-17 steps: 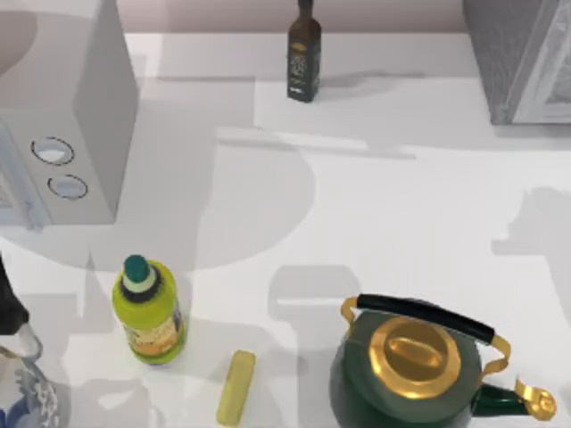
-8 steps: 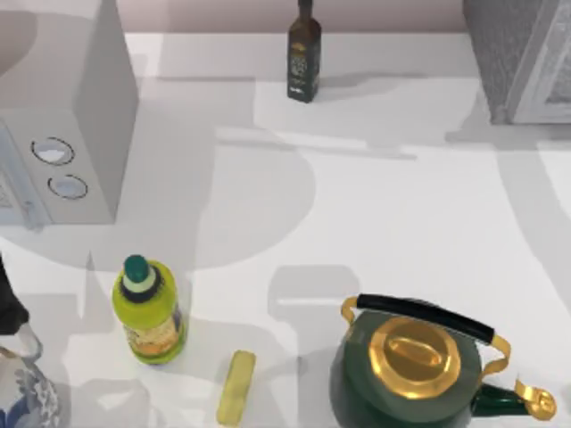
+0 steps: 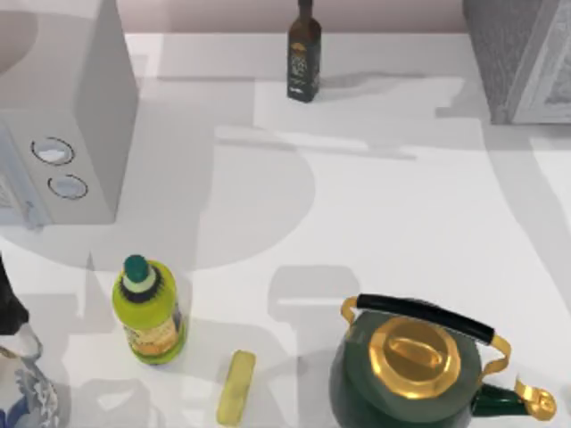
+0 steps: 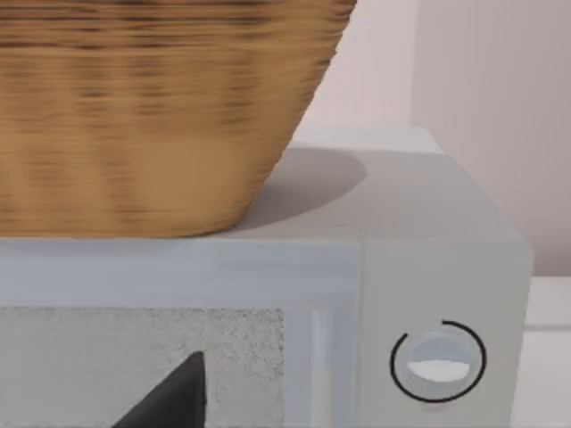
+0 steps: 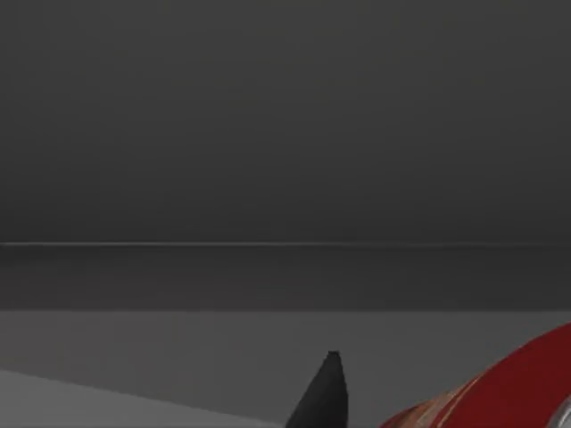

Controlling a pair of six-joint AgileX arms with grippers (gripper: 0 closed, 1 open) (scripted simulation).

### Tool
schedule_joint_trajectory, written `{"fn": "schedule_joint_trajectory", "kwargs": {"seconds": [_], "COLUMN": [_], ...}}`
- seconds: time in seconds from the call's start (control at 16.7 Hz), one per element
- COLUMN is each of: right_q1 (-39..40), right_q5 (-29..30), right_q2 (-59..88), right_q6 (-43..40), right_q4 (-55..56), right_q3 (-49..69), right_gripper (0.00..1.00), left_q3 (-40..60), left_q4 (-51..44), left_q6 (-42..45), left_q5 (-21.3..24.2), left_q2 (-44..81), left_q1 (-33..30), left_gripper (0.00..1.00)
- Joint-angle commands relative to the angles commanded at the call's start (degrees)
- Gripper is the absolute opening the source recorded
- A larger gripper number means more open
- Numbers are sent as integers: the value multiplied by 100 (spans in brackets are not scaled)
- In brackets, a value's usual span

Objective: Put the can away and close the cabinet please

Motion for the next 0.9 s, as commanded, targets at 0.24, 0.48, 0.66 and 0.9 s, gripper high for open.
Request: {"fn": "schedule_joint_trajectory", "kwargs": {"seconds": [0.24,0.48,0.66,0.9], "right_q1": [-34,-187,-335,-477], "right_q5": [-5,15,-11,-151], "right_q2": [55,844,1829,3132], "right_q6": [4,-28,-40,-41], "right_q4": [-19,-311,-644,-1075], "right_q3": [57,938,2219,4267], "right_gripper": [0,0,0,0], "left_q3": [0,0,0,0], "left_q4": [0,0,0,0], "left_q6": [0,0,0,0], "left_q5": [0,0,0,0], "left_q2": [0,0,0,0], "left_q1": [0,0,0,0], "left_gripper": [100,100,100,100]}}
